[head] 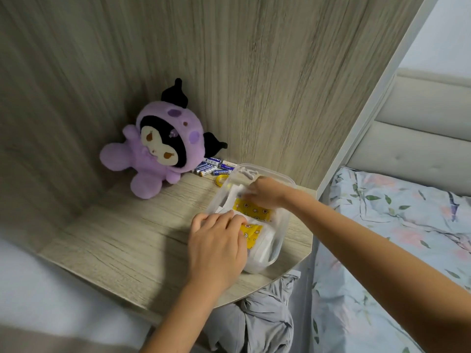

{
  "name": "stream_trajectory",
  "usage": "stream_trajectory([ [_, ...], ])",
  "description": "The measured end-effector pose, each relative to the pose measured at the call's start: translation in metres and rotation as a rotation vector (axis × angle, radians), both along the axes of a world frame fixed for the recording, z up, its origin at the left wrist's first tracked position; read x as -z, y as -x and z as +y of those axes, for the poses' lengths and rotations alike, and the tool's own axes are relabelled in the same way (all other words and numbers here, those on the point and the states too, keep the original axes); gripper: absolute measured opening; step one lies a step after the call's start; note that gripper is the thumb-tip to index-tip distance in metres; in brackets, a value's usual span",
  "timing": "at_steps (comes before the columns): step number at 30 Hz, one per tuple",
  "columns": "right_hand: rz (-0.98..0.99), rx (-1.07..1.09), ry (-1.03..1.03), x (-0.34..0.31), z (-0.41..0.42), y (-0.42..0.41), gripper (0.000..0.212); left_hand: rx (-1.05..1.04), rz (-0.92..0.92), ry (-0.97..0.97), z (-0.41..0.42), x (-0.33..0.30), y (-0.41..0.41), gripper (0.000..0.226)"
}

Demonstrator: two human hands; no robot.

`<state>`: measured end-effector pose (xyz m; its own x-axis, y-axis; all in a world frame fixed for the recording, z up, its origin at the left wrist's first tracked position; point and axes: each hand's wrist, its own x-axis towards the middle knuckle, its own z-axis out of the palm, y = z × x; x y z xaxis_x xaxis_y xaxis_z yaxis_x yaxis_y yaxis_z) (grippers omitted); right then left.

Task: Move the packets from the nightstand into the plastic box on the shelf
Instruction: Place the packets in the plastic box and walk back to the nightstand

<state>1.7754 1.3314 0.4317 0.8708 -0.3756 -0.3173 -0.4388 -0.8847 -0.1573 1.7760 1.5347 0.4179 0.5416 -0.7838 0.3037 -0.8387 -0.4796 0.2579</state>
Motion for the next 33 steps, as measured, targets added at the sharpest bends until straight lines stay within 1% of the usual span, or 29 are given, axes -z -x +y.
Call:
stream_trajectory([
  [2,0.023,0.018,0.014,0.003,0.005,-0.002,0.039,-0.004,-0.002,0.01,-0.001,0.001,0.0,0.035],
  [5,-0.044,0.043,-0.06,0.003,0.005,-0.002,0.045,-0.01,-0.009,0.011,-0.002,0.0,0.001,0.035],
  [7,-0.069,0.062,-0.073,0.002,0.006,0.001,0.049,-0.012,-0.015,0.009,-0.003,-0.001,0.002,0.035],
  [12,-0.013,0.083,-0.021,0.006,0.009,-0.005,0.036,-0.015,-0.008,-0.003,-0.003,-0.001,0.001,0.037],
  [16,-0.005,0.098,-0.019,0.002,0.009,-0.002,0.035,-0.015,-0.014,0.03,-0.004,0.001,-0.001,0.036],
  [19,0.029,0.108,-0.008,-0.003,0.016,0.001,0.035,0.002,-0.011,0.013,-0.003,0.0,0.0,0.038],
  [22,0.066,0.133,0.036,-0.011,0.02,0.002,0.04,0.018,-0.02,-0.005,0.0,-0.002,0.0,0.041],
  [24,0.049,0.165,0.049,-0.018,0.021,0.005,0.048,0.035,-0.012,-0.029,0.001,-0.005,-0.002,0.045],
  [25,0.04,0.18,0.053,-0.022,0.021,0.008,0.049,0.044,-0.004,-0.044,0.001,-0.006,-0.003,0.046],
  [28,-0.055,0.219,0.07,-0.031,0.021,0.024,0.04,0.066,-0.002,-0.119,-0.002,-0.011,-0.01,0.042],
  [30,-0.194,0.255,0.047,-0.04,0.023,0.041,0.035,0.093,-0.001,-0.157,-0.007,-0.014,-0.019,0.034],
  [33,-0.369,0.337,0.063,-0.055,0.028,0.077,0.03,0.164,0.04,-0.148,-0.018,-0.029,-0.026,0.03],
])
